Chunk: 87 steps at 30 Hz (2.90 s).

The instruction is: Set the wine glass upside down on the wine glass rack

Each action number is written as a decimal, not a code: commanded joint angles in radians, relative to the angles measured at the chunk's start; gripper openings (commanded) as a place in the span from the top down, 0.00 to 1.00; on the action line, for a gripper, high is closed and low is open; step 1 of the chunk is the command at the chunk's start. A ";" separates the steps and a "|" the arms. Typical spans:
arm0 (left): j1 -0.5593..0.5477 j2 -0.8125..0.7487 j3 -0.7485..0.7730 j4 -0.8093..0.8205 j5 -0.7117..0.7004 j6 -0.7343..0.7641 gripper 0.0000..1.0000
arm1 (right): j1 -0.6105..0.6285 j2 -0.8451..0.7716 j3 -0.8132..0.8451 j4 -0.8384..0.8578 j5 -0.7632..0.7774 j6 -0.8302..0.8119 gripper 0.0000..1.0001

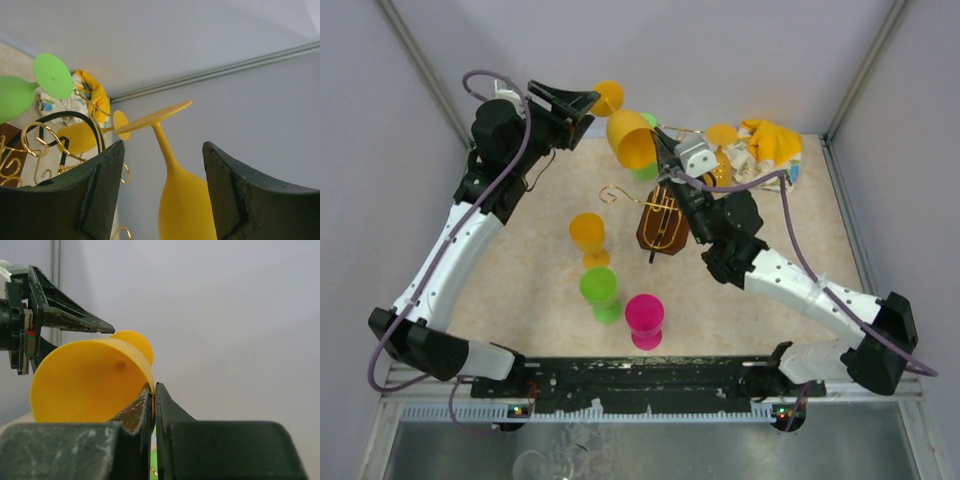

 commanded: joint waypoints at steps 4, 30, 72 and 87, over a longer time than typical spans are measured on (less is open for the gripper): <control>-0.006 -0.046 -0.037 0.091 0.056 -0.096 0.34 | 0.043 0.063 0.027 0.255 0.012 -0.070 1.00; -0.022 -0.010 -0.061 0.148 0.100 -0.095 0.59 | 0.111 0.144 0.040 0.291 0.024 -0.145 1.00; 0.232 -0.065 -0.546 0.818 0.272 1.143 1.00 | 0.120 -0.353 -0.034 -0.544 0.543 0.059 0.01; 0.238 0.085 -0.733 1.275 0.610 1.027 1.00 | 0.120 -0.415 -0.060 -0.663 0.611 0.112 0.01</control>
